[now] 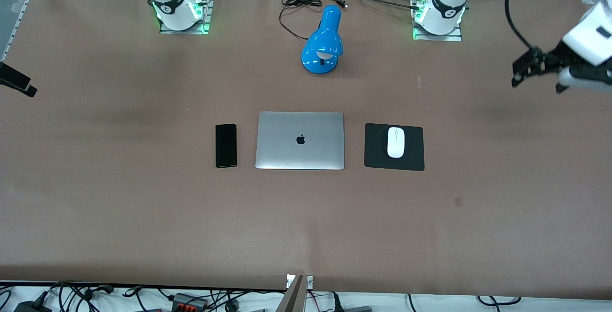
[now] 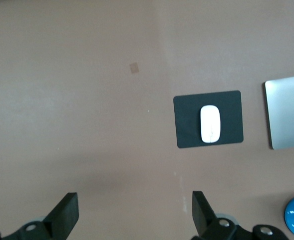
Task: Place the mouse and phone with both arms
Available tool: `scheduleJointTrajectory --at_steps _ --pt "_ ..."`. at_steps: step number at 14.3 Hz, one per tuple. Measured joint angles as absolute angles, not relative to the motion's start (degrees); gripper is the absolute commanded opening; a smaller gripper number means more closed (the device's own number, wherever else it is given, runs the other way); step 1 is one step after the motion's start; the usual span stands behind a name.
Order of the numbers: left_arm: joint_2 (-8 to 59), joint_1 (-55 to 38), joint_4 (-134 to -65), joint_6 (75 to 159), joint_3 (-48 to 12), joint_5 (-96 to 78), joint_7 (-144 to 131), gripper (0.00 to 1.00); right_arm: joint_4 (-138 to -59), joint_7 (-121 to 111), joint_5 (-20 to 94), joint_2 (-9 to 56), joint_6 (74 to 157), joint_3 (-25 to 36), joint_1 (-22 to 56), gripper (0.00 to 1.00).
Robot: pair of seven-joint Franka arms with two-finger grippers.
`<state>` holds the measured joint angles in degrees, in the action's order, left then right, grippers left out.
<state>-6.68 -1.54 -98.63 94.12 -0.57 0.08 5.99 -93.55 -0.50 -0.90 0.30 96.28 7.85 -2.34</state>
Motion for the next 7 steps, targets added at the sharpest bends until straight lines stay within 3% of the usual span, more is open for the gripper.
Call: scheduleJointTrajectory --at_steps 7 --pt "-4.85 -1.30 -98.16 90.45 0.28 -0.12 4.56 1.00 -93.70 -1.00 -0.90 0.39 96.36 7.31 -2.32 1.00"
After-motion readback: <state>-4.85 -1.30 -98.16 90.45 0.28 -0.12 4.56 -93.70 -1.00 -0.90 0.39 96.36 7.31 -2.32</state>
